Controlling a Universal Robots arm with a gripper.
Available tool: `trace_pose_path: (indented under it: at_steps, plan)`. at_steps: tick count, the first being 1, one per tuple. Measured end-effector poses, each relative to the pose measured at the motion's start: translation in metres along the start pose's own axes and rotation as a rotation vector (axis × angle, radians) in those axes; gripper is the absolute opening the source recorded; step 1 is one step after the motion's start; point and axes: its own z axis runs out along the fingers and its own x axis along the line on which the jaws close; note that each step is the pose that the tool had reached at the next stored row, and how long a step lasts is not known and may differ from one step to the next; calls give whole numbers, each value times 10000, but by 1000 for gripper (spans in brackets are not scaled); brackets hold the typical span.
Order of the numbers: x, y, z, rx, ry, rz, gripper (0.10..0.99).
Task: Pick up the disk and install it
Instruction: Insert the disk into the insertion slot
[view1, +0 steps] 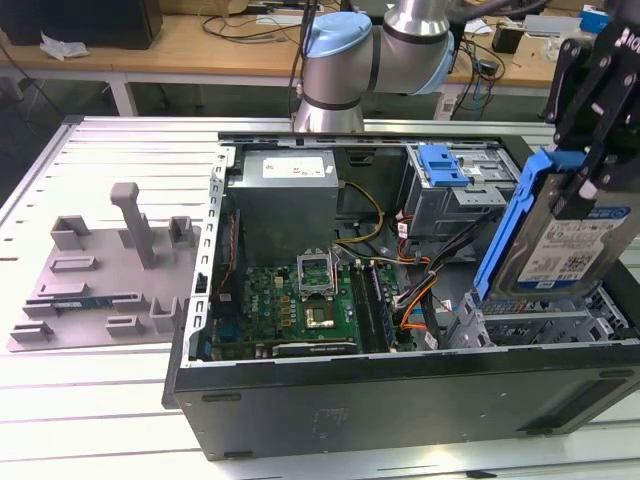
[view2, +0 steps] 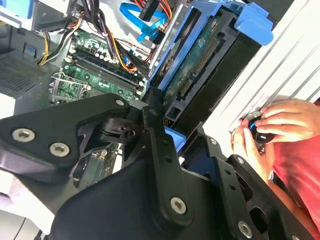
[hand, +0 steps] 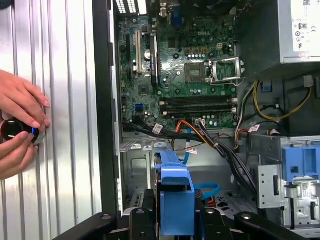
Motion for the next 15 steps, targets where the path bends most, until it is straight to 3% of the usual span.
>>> trace_pose_path:
  at_steps: [4,9,15]
  plan:
    - [-5,-6,-47,-47,2,-15,369]
    - [-7,-20,-73,-218,22,-21,369]
    - [-9,-34,-74,-222,32,-25,369]
